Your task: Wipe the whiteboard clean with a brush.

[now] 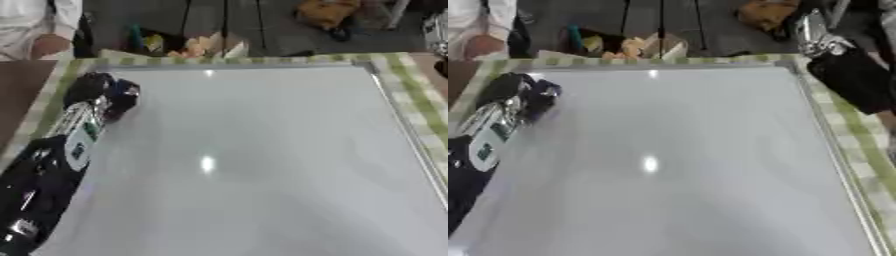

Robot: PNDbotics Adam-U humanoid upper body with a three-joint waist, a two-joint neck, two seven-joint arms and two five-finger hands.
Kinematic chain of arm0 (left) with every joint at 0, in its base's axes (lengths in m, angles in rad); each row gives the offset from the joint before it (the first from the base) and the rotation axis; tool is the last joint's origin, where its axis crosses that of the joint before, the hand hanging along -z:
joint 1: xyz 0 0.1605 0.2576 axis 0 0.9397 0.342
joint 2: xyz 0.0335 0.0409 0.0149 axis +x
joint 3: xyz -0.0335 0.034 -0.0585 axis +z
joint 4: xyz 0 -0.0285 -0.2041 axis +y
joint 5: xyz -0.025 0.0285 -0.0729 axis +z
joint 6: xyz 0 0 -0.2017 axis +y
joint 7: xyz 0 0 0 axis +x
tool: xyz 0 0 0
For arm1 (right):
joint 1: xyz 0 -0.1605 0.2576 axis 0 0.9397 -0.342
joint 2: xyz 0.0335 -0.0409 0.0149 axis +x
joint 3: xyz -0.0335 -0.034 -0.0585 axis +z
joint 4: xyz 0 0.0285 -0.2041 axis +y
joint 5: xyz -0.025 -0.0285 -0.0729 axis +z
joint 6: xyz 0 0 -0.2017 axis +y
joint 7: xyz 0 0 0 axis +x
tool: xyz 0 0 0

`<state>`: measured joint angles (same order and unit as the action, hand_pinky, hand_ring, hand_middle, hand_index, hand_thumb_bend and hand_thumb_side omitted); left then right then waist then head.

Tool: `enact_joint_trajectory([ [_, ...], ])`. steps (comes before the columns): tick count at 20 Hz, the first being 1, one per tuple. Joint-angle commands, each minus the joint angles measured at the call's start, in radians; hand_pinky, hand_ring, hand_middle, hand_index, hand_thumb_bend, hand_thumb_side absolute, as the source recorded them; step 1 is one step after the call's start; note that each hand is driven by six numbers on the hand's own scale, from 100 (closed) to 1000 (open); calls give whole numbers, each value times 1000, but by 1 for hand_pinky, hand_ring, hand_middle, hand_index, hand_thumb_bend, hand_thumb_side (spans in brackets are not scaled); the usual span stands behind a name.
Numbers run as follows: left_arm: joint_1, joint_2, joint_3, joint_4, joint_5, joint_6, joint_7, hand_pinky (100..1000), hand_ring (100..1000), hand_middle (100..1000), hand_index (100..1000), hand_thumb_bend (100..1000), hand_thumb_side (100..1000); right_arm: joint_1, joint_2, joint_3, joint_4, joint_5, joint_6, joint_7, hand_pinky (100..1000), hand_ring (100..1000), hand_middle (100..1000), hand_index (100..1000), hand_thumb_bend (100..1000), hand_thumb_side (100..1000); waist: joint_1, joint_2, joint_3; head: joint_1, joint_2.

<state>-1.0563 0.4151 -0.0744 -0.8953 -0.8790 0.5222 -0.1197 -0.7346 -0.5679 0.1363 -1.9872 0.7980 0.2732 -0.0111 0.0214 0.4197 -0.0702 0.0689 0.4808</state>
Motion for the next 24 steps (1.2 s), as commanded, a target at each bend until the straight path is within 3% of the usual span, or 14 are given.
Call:
enact_joint_trajectory([
  [1,30,-7,2,75,84,26,-22,123,313,488,764,100,774,-13,-17,-10,-13,-8,2,-6,822,877,840,840,100,1000,-11,-12,1,1,-3],
  [8,40,-7,-14,99,134,29,-27,148,328,500,775,100,766,-11,-16,-11,-13,-9,4,-10,823,875,838,838,100,1000,-12,-17,6,-2,-2],
  [24,74,-29,-79,50,-25,-46,-54,151,323,501,775,100,733,-10,-13,-14,-13,-17,3,-16,827,872,836,838,100,1000,-16,-24,25,-4,1],
])
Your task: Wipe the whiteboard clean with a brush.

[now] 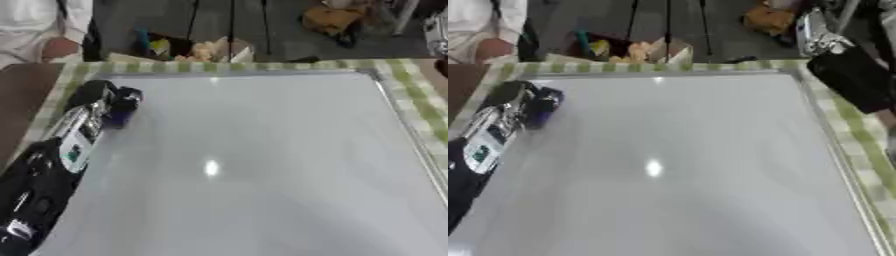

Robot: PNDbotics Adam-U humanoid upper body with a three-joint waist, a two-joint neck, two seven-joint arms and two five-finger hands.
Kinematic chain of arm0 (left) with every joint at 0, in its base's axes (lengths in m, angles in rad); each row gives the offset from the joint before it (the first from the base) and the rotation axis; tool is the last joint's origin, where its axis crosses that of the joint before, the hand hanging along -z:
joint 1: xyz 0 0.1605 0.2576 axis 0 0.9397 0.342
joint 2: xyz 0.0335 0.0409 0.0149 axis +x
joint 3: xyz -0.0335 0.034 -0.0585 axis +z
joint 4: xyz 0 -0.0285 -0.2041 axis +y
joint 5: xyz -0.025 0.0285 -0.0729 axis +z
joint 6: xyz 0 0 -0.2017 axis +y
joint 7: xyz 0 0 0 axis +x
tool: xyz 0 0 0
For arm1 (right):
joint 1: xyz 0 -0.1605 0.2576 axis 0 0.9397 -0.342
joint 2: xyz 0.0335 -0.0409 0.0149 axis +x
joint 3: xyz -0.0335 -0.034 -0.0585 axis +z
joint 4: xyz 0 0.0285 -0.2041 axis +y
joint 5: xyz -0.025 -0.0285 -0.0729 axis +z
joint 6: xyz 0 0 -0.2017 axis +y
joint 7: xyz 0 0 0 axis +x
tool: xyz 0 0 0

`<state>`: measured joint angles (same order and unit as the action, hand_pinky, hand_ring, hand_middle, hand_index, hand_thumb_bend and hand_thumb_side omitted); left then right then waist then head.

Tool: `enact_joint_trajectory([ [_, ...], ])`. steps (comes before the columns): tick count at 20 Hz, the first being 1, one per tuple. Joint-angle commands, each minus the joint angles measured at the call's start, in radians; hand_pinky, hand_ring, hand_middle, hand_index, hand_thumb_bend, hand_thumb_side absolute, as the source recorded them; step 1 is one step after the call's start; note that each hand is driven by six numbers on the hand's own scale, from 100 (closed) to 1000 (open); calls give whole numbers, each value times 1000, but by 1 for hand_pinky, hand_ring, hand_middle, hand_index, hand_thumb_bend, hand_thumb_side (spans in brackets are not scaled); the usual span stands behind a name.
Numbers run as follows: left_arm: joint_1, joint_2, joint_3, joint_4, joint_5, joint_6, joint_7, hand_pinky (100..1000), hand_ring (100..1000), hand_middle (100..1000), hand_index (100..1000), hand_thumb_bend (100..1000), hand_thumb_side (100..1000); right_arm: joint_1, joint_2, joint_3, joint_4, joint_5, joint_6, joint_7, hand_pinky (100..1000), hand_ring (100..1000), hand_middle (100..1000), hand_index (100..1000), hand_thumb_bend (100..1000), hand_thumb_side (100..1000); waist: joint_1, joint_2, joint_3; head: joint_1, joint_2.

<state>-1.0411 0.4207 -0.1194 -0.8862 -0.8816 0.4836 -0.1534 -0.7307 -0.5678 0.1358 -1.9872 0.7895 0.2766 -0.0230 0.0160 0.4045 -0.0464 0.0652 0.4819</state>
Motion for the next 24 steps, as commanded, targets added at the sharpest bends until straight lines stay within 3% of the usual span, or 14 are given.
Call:
enact_joint_trajectory([
  [1,59,-36,-35,41,-30,-11,-22,152,324,501,774,100,730,-15,-13,-13,-13,-8,-1,-4,827,873,836,838,100,1000,-10,-9,1,-1,0],
  [7,60,-36,-27,51,-63,-18,-20,149,320,498,773,100,739,-14,-15,-12,-13,-10,-1,-2,828,872,836,838,100,1000,-13,-11,8,-2,4],
  [13,63,-46,-38,24,16,-26,-56,141,312,492,776,100,762,-15,-11,-13,-13,-8,2,-4,828,872,836,838,100,1000,-14,-13,8,-2,4],
  [19,61,-56,-43,0,175,5,-81,133,303,485,778,100,779,-14,-11,-12,-13,-4,4,-5,828,872,836,838,100,1000,-15,-15,7,0,5],
  [24,60,-60,-64,-12,211,15,-72,132,302,484,776,100,775,-15,-11,-12,-13,-2,5,-4,829,872,836,837,100,1000,-14,-16,9,2,5],
])
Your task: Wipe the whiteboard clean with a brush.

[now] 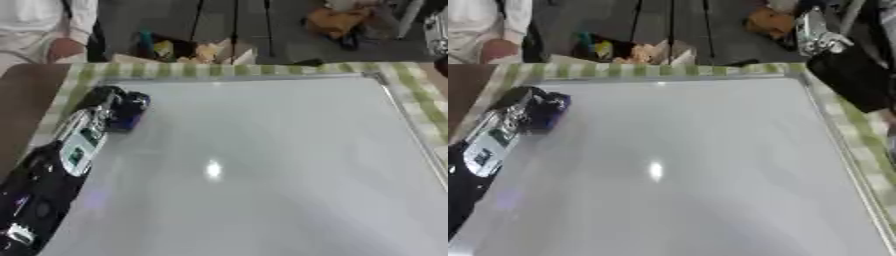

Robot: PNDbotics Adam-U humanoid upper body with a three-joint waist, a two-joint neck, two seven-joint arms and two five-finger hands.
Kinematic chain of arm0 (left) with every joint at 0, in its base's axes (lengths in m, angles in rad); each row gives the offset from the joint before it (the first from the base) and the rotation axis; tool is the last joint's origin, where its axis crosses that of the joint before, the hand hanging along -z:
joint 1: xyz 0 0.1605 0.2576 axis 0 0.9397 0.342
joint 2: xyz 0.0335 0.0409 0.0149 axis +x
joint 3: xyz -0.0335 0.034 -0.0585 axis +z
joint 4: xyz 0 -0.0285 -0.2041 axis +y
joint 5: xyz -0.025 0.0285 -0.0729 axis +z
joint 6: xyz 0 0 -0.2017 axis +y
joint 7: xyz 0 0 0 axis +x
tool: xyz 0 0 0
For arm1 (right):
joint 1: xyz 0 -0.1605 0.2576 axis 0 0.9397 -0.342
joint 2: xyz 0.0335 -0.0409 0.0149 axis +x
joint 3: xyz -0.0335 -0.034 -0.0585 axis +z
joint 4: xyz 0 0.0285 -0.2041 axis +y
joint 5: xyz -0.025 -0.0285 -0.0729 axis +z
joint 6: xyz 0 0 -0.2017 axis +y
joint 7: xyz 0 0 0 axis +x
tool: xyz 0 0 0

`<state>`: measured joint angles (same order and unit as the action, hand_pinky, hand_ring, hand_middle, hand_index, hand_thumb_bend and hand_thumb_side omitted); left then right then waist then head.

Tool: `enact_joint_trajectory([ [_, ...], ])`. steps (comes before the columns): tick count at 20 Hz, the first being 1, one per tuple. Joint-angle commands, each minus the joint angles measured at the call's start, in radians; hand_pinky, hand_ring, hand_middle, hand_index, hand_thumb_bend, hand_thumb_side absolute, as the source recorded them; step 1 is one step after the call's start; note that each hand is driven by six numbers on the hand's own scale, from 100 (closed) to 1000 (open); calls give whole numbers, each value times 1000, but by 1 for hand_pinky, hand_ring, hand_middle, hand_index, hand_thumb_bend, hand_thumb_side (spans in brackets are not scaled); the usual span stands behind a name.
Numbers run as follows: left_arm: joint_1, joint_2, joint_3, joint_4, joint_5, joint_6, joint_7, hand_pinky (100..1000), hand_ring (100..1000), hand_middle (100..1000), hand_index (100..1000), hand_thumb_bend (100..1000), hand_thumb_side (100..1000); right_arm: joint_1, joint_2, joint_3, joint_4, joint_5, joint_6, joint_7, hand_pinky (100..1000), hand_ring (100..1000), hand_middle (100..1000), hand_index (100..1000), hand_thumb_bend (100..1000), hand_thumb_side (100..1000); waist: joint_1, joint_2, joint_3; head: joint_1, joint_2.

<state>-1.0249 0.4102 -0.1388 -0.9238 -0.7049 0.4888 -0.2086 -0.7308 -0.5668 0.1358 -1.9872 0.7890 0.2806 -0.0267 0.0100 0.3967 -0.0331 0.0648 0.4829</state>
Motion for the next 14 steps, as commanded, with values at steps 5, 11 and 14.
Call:
enact_joint_trajectory([
  [5,42,-56,-60,14,22,4,-17,132,302,485,776,100,773,-16,-10,-11,-13,-1,-1,1,829,872,836,837,100,1000,-8,-9,-3,3,6],
  [11,46,-56,-92,-3,-45,-30,-26,138,306,489,774,100,764,-14,-9,-12,-13,-3,0,0,829,871,835,837,100,1000,-8,-10,-1,3,6],
  [14,49,-53,-106,-13,-94,-52,-30,139,308,491,774,100,762,-13,-9,-12,-13,-4,0,0,830,870,835,837,100,1000,-7,-11,0,2,8],
])
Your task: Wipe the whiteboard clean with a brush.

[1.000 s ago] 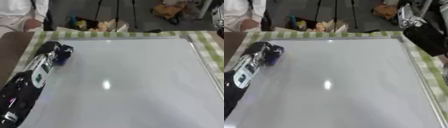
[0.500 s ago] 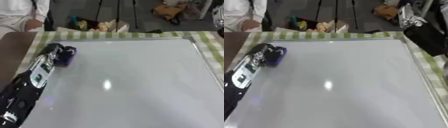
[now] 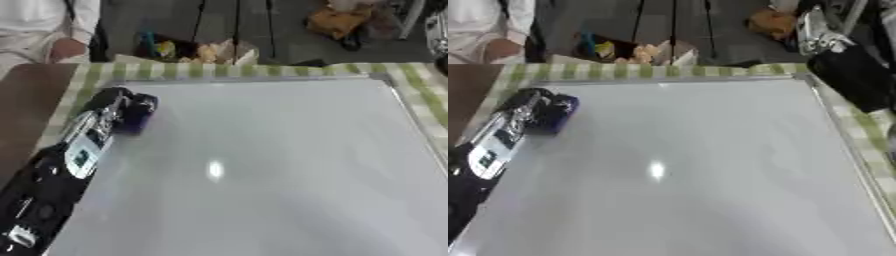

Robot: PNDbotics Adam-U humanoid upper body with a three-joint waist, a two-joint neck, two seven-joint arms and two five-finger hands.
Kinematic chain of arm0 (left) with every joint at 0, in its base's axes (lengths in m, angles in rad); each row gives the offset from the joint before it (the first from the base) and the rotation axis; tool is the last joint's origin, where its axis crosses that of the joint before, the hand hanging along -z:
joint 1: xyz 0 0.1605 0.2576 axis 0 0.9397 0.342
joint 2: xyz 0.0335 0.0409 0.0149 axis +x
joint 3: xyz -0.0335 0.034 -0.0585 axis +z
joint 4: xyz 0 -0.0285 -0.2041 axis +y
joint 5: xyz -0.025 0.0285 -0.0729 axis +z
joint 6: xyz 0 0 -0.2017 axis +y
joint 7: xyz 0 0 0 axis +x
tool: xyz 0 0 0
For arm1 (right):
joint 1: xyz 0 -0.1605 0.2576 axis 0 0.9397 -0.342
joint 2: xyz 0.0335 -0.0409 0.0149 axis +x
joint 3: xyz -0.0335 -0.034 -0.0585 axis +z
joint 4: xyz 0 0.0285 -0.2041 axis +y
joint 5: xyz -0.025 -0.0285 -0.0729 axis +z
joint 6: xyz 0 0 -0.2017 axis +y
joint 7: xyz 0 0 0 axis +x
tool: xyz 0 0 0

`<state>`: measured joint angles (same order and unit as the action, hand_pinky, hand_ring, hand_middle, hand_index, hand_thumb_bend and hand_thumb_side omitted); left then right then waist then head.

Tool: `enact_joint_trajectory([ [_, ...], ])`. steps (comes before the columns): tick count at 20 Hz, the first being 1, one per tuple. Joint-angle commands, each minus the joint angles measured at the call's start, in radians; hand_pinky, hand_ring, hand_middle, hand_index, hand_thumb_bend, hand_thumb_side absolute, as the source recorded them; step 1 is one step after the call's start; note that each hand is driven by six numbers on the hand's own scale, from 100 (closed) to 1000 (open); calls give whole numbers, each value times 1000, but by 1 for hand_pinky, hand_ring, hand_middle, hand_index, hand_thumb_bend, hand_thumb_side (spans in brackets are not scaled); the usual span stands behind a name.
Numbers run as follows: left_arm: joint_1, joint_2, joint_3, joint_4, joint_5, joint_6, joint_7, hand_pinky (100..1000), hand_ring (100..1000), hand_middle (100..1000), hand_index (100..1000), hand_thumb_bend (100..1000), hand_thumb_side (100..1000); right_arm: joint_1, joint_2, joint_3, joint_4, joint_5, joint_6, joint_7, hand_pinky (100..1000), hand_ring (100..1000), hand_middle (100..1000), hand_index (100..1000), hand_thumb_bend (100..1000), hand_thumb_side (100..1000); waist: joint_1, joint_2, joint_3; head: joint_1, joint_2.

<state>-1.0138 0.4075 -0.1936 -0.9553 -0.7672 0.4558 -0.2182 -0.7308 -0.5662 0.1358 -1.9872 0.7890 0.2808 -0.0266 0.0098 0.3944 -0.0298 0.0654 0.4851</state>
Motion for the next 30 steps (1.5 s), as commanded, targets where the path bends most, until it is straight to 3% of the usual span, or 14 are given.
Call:
enact_joint_trajectory([
  [1,39,-50,-55,14,-46,-26,-21,138,308,491,774,100,763,-13,-9,-12,-13,-5,0,0,830,870,834,837,100,1000,-7,-9,-3,1,7],
  [20,54,-37,-126,-94,-36,-57,-84,132,303,488,772,100,759,-9,-9,-11,-13,-6,0,1,831,870,835,836,100,1000,-7,-15,2,-5,8],
  [30,61,-23,-69,-23,-130,-38,-15,131,301,486,764,100,742,-7,-11,-11,-13,-6,0,2,833,871,834,836,100,1000,-8,-16,5,-10,8],
])
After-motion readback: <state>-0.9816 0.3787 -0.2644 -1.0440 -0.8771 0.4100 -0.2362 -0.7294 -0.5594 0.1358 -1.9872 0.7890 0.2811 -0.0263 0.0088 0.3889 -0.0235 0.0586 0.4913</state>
